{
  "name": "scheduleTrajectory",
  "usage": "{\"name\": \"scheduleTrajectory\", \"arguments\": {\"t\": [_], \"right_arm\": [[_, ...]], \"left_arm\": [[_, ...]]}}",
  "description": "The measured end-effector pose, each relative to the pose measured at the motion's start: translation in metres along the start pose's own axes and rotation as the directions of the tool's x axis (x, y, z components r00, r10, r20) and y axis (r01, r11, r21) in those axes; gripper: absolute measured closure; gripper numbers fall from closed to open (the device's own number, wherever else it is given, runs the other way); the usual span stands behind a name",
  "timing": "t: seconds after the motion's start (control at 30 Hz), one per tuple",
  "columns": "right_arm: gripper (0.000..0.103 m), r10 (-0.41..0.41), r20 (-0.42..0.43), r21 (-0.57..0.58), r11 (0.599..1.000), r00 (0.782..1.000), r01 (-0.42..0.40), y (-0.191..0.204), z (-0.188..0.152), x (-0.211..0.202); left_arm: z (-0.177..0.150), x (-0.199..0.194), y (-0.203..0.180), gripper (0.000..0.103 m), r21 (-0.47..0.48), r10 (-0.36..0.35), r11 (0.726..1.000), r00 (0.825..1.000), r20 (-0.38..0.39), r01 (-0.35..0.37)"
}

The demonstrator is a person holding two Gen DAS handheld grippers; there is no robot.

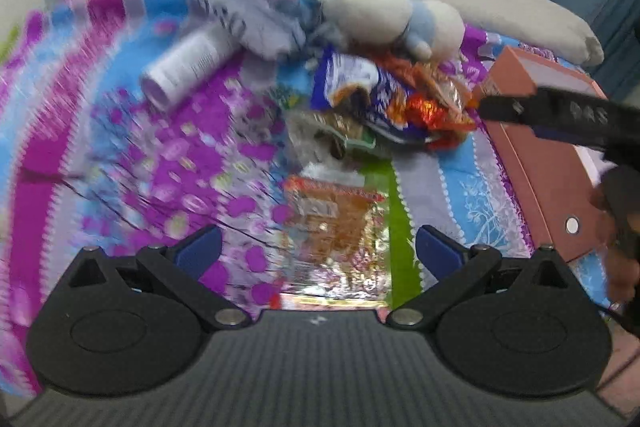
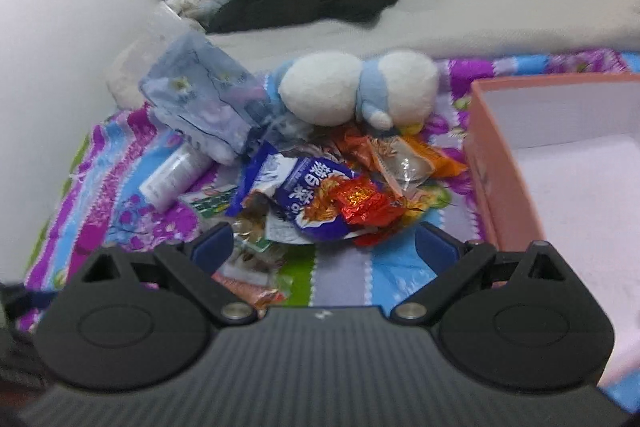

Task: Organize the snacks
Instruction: 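Grasp the red foil candy with the right tool while the left tool reaches the clear meat bag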

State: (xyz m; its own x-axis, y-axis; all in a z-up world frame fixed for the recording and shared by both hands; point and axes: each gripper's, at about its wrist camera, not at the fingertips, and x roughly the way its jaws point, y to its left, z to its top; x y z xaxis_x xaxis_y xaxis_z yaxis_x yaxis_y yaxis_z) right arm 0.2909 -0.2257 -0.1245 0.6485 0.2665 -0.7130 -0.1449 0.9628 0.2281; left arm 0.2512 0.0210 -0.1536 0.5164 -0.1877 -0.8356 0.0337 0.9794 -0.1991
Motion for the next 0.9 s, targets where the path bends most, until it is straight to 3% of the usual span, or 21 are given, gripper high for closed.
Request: {"name": "scheduleTrajectory", "arguments": {"t": [0.2, 0.37, 0.6, 0.7, 0.8, 0.9], "right_arm": [[0.025, 0.017, -0.011, -0.071, 0.997, 1.0, -0.018, -0.01, 0.007, 0.061], [0.028, -0.009, -0.026, -0.132, 0.991, 1.0, 0.006, -0.018, 0.01, 0.095], [0.028, -0.038, -0.089, -0.221, 0.975, 0.995, 0.018, -0.024, 0.005, 0.133], [0.029, -0.018, -0.086, -0.221, 0.975, 0.996, -0.002, -0.026, 0.004, 0.137], [0.046, -0.029, -0.089, -0.229, 0.973, 0.996, 0.008, -0.025, 0.005, 0.136], [0.046, -0.037, -0.086, -0.223, 0.975, 0.996, 0.016, -0.023, 0.003, 0.128]], "left_arm": [[-0.018, 0.055, -0.001, 0.0, 0.022, -0.043, 0.999, 0.999, -0.026, 0.044], [-0.032, 0.084, -0.016, 0.0, 0.087, -0.04, 0.995, 0.999, -0.029, 0.042], [-0.049, 0.107, -0.039, 0.0, 0.256, 0.073, 0.964, 0.997, -0.012, -0.068], [-0.052, 0.111, -0.037, 0.0, 0.234, 0.079, 0.969, 0.997, -0.018, -0.073], [-0.051, 0.112, -0.039, 0.002, 0.234, 0.1, 0.968, 0.995, -0.014, -0.094], [-0.052, 0.111, -0.039, 0.009, 0.227, 0.106, 0.968, 0.994, 0.002, -0.104]]}}
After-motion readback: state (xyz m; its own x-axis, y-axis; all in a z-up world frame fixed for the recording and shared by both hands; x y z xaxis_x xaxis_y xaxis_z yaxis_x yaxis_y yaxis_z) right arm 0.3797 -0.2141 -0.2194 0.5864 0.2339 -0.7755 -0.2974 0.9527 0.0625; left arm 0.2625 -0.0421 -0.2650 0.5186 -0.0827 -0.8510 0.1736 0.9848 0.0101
